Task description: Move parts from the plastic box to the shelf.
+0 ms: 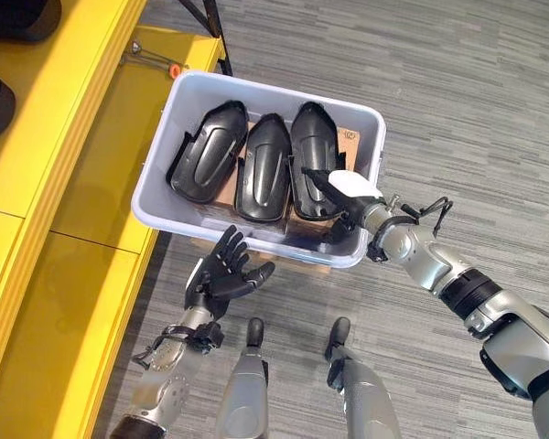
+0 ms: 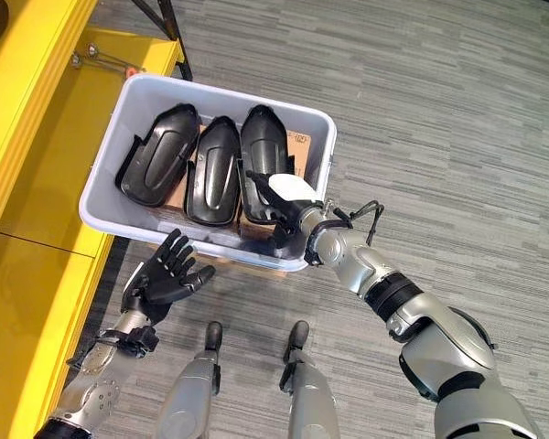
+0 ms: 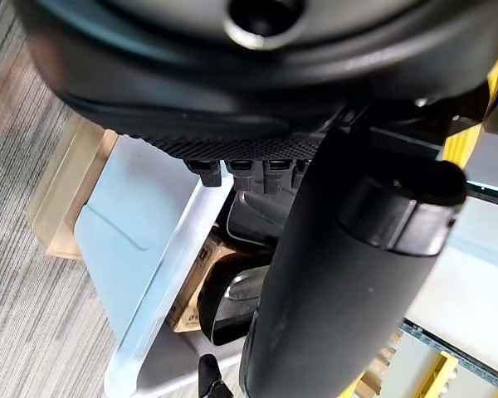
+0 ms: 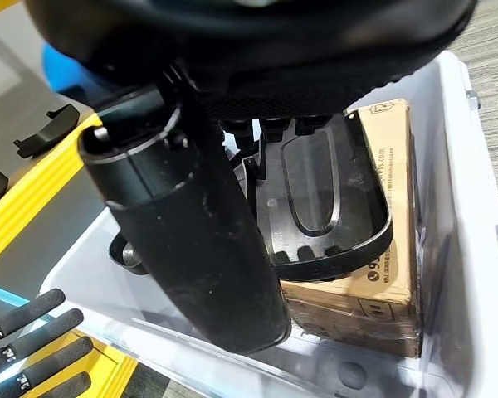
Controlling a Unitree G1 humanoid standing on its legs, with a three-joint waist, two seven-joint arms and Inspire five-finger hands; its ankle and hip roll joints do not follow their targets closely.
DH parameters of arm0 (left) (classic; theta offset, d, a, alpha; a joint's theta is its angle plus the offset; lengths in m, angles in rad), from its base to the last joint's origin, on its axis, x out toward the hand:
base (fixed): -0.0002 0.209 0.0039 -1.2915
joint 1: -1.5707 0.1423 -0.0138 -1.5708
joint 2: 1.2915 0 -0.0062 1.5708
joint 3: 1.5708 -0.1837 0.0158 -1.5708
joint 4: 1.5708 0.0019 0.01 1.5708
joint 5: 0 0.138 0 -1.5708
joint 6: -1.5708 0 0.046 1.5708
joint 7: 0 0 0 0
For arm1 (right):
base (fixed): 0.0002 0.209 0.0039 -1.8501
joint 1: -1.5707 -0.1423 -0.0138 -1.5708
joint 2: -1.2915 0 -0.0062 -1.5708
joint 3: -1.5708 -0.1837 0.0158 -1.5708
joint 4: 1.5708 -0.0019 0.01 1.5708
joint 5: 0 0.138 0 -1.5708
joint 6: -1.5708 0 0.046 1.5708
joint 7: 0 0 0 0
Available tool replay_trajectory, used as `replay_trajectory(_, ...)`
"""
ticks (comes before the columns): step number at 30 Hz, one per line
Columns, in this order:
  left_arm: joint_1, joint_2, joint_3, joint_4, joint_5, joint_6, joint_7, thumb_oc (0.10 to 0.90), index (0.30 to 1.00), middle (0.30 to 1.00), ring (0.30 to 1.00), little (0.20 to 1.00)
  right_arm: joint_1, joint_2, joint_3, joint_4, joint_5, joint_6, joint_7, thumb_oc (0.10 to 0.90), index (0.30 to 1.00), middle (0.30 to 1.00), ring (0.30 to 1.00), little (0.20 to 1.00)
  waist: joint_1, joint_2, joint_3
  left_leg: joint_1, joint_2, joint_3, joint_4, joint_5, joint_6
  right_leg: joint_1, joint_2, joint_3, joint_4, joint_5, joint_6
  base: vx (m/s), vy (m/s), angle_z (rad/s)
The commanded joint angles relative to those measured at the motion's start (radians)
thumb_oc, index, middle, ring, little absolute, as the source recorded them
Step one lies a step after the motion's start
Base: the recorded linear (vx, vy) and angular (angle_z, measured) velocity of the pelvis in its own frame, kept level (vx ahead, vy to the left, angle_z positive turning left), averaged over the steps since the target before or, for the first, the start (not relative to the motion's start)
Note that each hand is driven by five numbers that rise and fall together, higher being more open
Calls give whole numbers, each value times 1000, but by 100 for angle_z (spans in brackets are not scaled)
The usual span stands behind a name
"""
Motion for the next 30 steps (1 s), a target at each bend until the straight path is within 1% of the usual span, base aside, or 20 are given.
replay_trajectory(1,14,60,6,-191,-15,-114,-4,900,1000,1000,1000,1000,-181,0,8,36,-43,-24,-81,900,1000,1000,1000,1000,10,-17,-41,-57,8,45,103,-86,32,25,-107,50,31,-66,94,-2,31,8)
replay_trajectory(8,3,62,6,-205,-18,-120,8,900,1000,1000,1000,1000,-232,-7,17,81,-65,-13,-105,900,1000,1000,1000,1000,20,-14,-22,-94,-4,46,111,-87,37,-2,-116,47,36,-61,96,7,19,7)
replay_trajectory(13,-3,58,1,-214,-15,-124,20,900,1000,1000,1000,1000,-253,-19,26,124,-91,1,-117,900,1000,1000,1000,1000,24,-8,1,-129,-10,44,144,-100,39,-25,-120,49,55,-69,95,19,8,5)
replay_trajectory(15,-6,57,0,-216,-15,-125,25,900,1000,1000,1000,1000,-260,-24,28,127,-94,4,-120,900,1000,1000,1000,1000,24,-7,7,-141,-15,46,144,-95,41,-37,-122,47,55,-64,94,7,14,2)
replay_trajectory(27,-29,45,4,-227,-14,-142,59,900,1000,1000,1000,1000,-317,-44,48,213,-93,20,-150,900,1000,1000,1000,1000,26,7,54,-222,-25,46,199,-115,45,-113,-126,61,112,-87,89,3,3,1)
replay_trajectory(30,-30,42,6,-225,-14,-145,67,900,1000,1000,1000,1000,-318,-52,46,218,-91,24,-157,900,1000,1000,1000,1000,23,9,55,-241,-24,45,215,-122,47,-134,-126,66,132,-96,88,0,0,0)
